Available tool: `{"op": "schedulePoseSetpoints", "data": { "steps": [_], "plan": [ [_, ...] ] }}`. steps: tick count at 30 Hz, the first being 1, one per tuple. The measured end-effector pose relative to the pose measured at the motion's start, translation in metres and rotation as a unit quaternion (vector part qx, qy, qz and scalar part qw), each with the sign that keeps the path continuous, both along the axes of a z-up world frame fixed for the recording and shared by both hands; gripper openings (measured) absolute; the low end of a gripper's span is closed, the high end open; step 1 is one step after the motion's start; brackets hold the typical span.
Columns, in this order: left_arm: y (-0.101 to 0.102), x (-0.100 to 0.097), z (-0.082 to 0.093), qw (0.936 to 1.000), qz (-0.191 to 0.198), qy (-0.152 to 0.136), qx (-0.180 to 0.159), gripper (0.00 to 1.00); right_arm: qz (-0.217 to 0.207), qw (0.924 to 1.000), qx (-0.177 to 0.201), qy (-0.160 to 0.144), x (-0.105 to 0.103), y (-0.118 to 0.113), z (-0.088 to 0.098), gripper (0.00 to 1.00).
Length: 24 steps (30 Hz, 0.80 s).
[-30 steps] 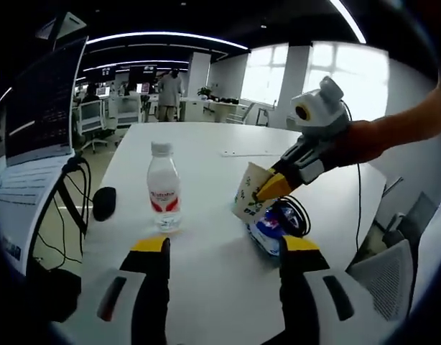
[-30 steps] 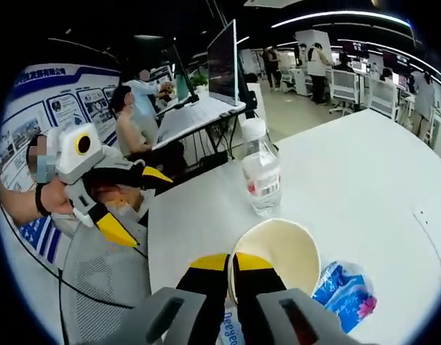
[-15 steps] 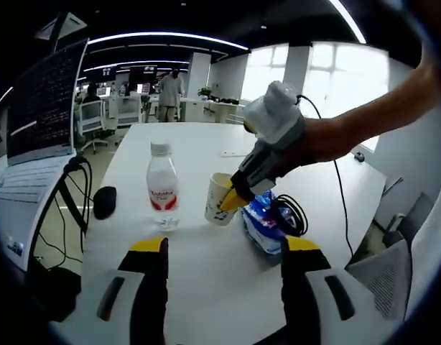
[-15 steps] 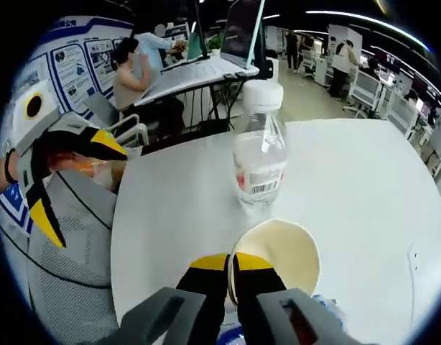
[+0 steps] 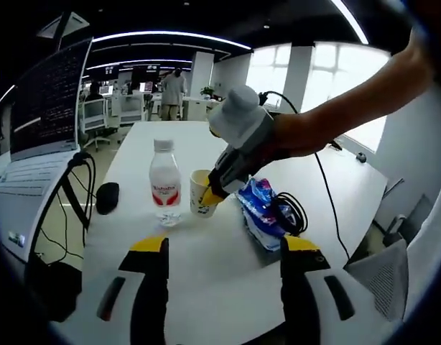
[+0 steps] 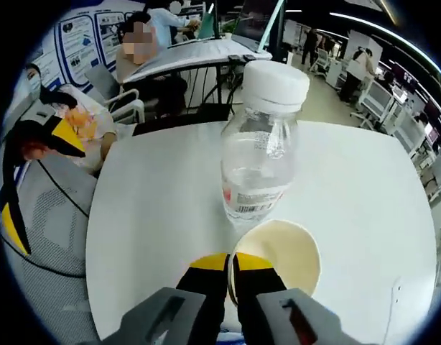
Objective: Arrange the tabletop items into an orderly group along one side of the table until the central work area is clear of visible clutter.
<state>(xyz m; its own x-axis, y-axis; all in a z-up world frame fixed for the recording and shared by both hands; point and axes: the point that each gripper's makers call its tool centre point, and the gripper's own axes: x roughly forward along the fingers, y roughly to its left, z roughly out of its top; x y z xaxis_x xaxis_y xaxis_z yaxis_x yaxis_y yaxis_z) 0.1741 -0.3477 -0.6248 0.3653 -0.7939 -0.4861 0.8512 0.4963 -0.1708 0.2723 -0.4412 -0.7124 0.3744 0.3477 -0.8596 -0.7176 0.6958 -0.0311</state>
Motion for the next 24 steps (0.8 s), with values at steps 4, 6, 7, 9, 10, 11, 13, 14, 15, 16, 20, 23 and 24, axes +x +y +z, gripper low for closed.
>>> {"op": "schedulePoseSetpoints", "data": {
  "steps": [4,6,7,9,10,11,13,14,15,16,20,23,24],
  "plan": [
    [0.001,0.001,0.0,1.0,0.004,0.0,-0.001,0.63,0.013,0.9997,-0.019,-0.006,0.007,-0.001,-0.003,0.0],
    [0.001,0.001,0.001,1.0,0.004,0.002,0.0,0.63,0.019,0.9993,-0.031,-0.004,0.01,-0.003,-0.007,0.0],
    [0.001,0.0,0.001,1.0,0.004,0.0,0.001,0.63,0.018,0.9993,-0.034,-0.001,0.011,-0.005,-0.01,0.0],
    [0.001,0.0,0.002,1.0,0.006,0.0,0.002,0.63,0.023,0.9988,-0.043,-0.001,0.011,-0.007,-0.012,0.0],
    [0.002,0.001,0.002,1.0,0.007,0.0,0.002,0.63,0.026,0.9985,-0.049,-0.001,0.011,-0.007,-0.013,0.0],
    [0.003,0.001,0.002,1.0,0.01,0.001,0.001,0.63,0.026,0.9983,-0.053,-0.002,0.011,-0.008,-0.013,0.0],
    [0.004,0.001,0.002,0.9999,0.013,0.002,0.0,0.63,0.026,0.9983,-0.052,-0.002,0.009,-0.006,-0.012,0.0],
    [0.004,0.001,0.001,0.9999,0.013,0.003,0.0,0.63,0.026,0.9985,-0.049,-0.001,0.007,-0.004,-0.012,0.0],
    [0.005,0.001,-0.001,0.9999,0.013,0.004,0.001,0.63,0.027,0.9984,-0.049,0.0,0.007,-0.004,-0.013,0.0],
    [0.005,0.001,-0.001,0.9999,0.012,0.003,0.003,0.63,0.03,0.9982,-0.052,-0.002,0.007,-0.004,-0.014,0.0],
    [0.003,0.0,0.001,0.9999,0.012,0.002,0.003,0.63,0.038,0.9975,-0.06,-0.003,0.006,-0.003,-0.015,0.0],
    [0.004,0.002,0.002,0.9999,0.015,0.001,0.001,0.63,0.041,0.9968,-0.068,-0.014,0.01,-0.003,-0.01,0.06],
    [0.003,0.002,0.002,0.9999,0.015,0.002,0.001,0.63,0.041,0.9968,-0.067,-0.017,0.011,-0.004,-0.008,0.08]
  ]
}}
